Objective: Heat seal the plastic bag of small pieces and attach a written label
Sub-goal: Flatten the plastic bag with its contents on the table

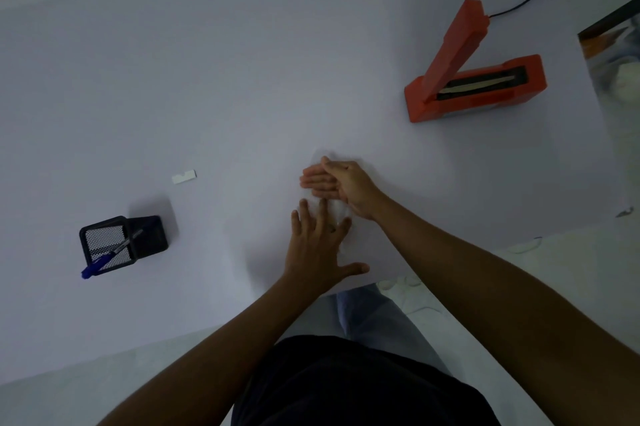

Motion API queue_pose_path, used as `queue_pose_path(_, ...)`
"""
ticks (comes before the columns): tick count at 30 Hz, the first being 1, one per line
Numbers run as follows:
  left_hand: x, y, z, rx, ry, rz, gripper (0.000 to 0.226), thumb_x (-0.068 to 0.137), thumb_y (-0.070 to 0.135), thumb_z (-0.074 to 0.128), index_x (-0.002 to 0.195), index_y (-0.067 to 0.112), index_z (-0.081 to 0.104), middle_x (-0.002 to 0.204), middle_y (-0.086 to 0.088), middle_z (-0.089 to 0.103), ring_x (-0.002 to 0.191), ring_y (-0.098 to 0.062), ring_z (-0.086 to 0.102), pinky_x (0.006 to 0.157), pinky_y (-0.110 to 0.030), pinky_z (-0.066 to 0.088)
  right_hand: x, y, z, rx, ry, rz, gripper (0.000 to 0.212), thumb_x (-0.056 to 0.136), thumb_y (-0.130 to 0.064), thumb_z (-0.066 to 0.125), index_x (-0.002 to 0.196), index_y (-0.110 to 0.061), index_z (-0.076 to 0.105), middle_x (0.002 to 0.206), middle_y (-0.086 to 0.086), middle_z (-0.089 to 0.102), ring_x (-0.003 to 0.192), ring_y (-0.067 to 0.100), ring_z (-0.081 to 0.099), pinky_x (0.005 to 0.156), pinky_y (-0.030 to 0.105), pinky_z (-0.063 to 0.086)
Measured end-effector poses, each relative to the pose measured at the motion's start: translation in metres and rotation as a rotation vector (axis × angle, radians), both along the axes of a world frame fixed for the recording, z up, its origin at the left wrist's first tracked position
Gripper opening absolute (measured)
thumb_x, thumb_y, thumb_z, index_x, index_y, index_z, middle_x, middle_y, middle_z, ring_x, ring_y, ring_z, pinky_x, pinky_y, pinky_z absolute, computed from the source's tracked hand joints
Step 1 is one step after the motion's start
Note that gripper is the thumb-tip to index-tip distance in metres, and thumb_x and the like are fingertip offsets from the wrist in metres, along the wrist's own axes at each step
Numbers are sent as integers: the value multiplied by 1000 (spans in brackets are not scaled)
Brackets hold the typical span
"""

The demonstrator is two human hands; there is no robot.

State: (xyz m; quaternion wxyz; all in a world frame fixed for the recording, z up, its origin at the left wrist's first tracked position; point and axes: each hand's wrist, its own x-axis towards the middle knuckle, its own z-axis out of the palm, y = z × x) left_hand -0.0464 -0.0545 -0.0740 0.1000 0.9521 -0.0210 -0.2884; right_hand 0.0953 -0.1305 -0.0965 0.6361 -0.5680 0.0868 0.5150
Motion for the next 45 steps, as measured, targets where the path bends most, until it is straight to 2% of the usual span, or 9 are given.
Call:
queue_pose_path(6, 5, 0, 3, 7, -7, -28, 106, 68, 96, 25, 152, 32, 27, 160, -25, 16, 145, -54, 3, 116, -67, 4, 37, 1, -6, -35, -63, -67, 49, 108, -38, 39, 119, 0, 68, 115, 18, 74, 107, 27, 73, 100, 43, 55)
queue_pose_path(13, 9, 9, 5, -13, 15, -85, 105, 67, 95, 31, 151, 34, 22, 159, -23, 15, 144, -54, 6, 116, -66, 11, 59, 4, 1, -30, -140, -201, 48, 108, -36, 39, 120, 2, 67, 117, 20, 73, 110, 26, 72, 104, 43, 52)
queue_pose_path(21, 10, 8, 4, -5, 21, -98, 110, 65, 98, 26, 154, 35, 17, 159, -26, 15, 143, -55, 8, 114, -68, 10, -14, -24, 10, 0, -60, -223, 47, 110, -31, 33, 113, -1, 70, 113, 20, 74, 110, 32, 71, 102, 47, 53)
queue_pose_path(26, 13, 6, 5, 9, 11, -112, 117, 63, 98, 28, 156, 31, 7, 159, -29, 12, 143, -56, 11, 114, -67, 13, -40, -39, -8, -37, -52, -257, 46, 110, -29, 34, 120, 1, 67, 115, 19, 74, 111, 31, 71, 105, 47, 51)
queue_pose_path(29, 14, 8, 6, 8, 22, -130, 111, 65, 97, 30, 155, 34, 15, 159, -27, 15, 143, -55, 9, 114, -67, 11, -23, -37, -9, -57, -61, -264, 45, 110, -30, 34, 117, -1, 68, 115, 20, 73, 109, 31, 72, 101, 44, 54)
queue_pose_path(33, 13, 10, 9, 21, 22, -132, 108, 66, 96, 32, 154, 36, 16, 160, -23, 13, 143, -54, 7, 115, -66, 8, 13, -39, -8, -93, -103, -308, 48, 109, -34, 37, 117, 2, 67, 113, 20, 74, 105, 29, 73, 95, 39, 57)
queue_pose_path(40, 10, 10, 6, 26, 22, -131, 110, 63, 98, 30, 153, 36, 19, 158, -22, 15, 143, -53, 7, 114, -67, 10, 50, -39, -2, -77, -179, -469, 47, 108, -35, 38, 117, 1, 68, 114, 19, 74, 109, 27, 72, 106, 46, 51)
queue_pose_path(42, 9, 10, 5, 25, 15, -127, 109, 64, 97, 31, 153, 36, 19, 158, -22, 16, 143, -53, 7, 113, -67, 10, 44, -30, 7, -40, -153, -408, 46, 109, -33, 38, 115, 0, 69, 114, 19, 74, 109, 28, 72, 106, 45, 51)
queue_pose_path(45, 10, 9, 5, 13, 7, -116, 108, 65, 96, 32, 153, 36, 18, 160, -23, 13, 144, -53, 6, 114, -68, 10, 18, -11, 13, 23, -75, -175, 48, 109, -31, 36, 116, 3, 68, 113, 20, 74, 109, 31, 71, 102, 42, 54)
